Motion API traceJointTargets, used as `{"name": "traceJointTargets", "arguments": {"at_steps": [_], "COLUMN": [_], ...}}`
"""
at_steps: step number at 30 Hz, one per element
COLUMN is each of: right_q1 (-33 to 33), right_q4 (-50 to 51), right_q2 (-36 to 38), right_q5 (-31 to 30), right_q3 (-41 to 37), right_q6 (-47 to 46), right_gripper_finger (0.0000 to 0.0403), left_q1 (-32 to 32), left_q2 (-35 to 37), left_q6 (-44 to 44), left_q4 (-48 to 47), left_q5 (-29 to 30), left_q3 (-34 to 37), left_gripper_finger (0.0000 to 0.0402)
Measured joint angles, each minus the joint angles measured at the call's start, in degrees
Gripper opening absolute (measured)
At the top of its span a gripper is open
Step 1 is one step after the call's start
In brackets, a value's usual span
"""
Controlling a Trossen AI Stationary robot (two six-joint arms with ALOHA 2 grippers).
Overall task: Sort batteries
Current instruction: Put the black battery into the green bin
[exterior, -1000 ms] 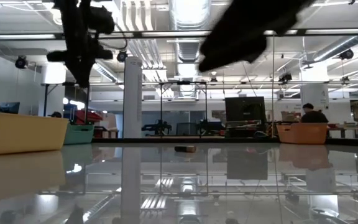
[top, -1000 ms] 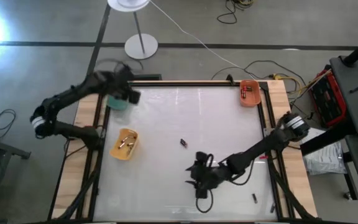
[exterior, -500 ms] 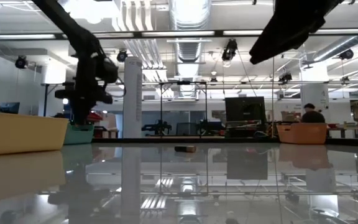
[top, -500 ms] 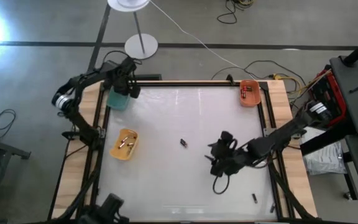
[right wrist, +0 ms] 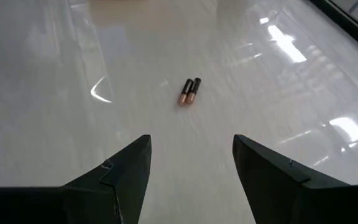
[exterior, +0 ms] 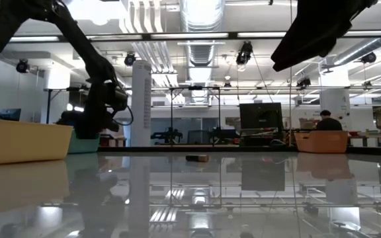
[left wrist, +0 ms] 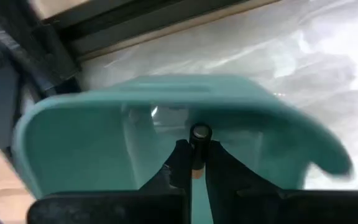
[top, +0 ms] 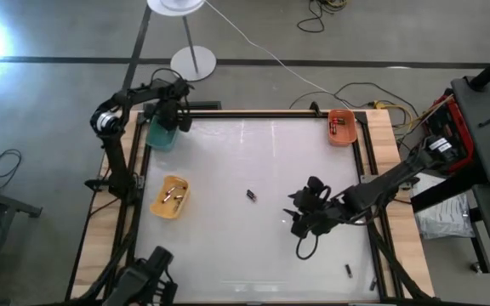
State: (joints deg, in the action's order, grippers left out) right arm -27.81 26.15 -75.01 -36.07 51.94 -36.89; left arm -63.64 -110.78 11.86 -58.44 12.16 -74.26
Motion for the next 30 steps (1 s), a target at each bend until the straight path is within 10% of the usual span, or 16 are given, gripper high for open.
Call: {"name": "traceJointTargets", "arguments": {"at_steps": [11, 30], "right_q1": [0.09, -0.04], "right_q4": [0.45, 0.62], "right_q2": [-1.61, -3.75], "right_q5": [0.06, 0.27], "right_q3": [0.00, -0.07], "right_q6": [-0.56, -2.54], "right_gripper_finger": [0.0219, 0.0219], "left_q1": [-0.17, 6.57], "left_q2": [-2.71, 8.42], "left_q6": [-1.75, -1.05], "left_q4": [0.51, -19.42], "left_q5": [0.80, 6.34], "left_q3": [-1.16, -10.37], "left_gripper_finger": [0.0013, 0.0173]}}
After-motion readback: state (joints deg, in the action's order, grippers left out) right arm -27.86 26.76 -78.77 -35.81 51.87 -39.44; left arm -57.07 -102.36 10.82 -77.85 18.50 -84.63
